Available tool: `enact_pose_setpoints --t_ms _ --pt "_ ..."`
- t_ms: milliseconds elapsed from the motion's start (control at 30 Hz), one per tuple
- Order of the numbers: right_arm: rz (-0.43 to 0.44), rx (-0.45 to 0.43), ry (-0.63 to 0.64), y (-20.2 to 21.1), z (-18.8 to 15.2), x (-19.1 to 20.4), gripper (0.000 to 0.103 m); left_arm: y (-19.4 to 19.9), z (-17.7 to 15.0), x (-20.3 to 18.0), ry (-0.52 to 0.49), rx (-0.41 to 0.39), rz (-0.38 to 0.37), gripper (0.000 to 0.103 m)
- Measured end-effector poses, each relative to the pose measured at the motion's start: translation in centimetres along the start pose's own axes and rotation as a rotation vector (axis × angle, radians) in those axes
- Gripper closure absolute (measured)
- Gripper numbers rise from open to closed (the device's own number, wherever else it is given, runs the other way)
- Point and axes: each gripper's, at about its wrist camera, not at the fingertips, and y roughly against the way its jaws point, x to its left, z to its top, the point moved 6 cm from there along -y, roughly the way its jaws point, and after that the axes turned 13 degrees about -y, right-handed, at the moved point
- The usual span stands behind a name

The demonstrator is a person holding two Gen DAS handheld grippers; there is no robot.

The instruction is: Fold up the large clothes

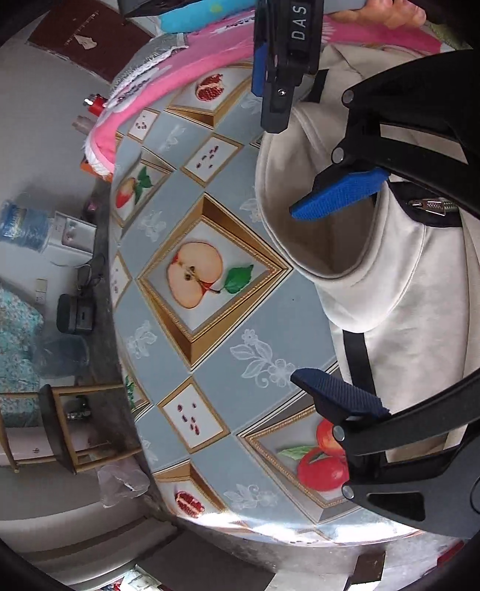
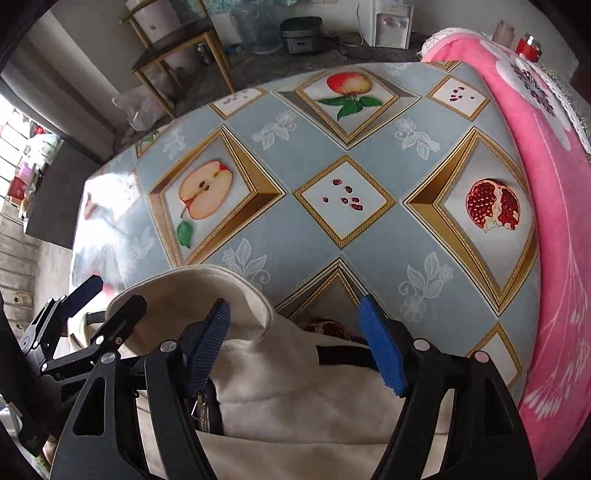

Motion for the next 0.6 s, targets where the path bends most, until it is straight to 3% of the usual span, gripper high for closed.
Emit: enact_pose_setpoints --t_ms 67,200,267,300,400,467,533,600 --pt "-0.033 0.036 0.011 -1.2 -0.3 -0.5 0.032 -0.6 -0.5 0.0 -0.017 0.02 -0.012 0.032" --pt "0.031 0.101 0.053 -1.0 -2.2 -0.8 0.032 0.2 -1.2 -0.3 -0.066 0.02 -0.062 0.048" --pt "0.077 0.112 0.094 0.2 -3.6 -0.7 0.034 1.1 -1.5 -0.7 -0.099 0.01 -0.093 0.068" --pt "0.083 0.109 0.12 0.7 -4.3 -0.7 0.036 1.7 -1.7 -1.1 -0.118 0.004 -0.11 0.071" --pt "0.081 0.094 0.182 2.0 -6.1 -0.8 0.048 3.4 -2.5 -2.1 -0.195 -0.023 -0.126 0.081" --pt "0.076 0.087 0.217 2.4 -7.3 -0.8 0.072 4.5 -3.1 -3.1 -0.265 -0.048 -0.114 0.085" --pt "0.075 0.073 0.25 2.9 -8.2 -0.8 0.085 5.9 -4.1 -4.1 -0.349 -0.082 -0.096 0.086" --pt "0.075 0.035 0.287 3.7 -9.2 -0.8 0.088 7.0 -5.1 -4.9 -0.408 -0.107 -0.087 0.086"
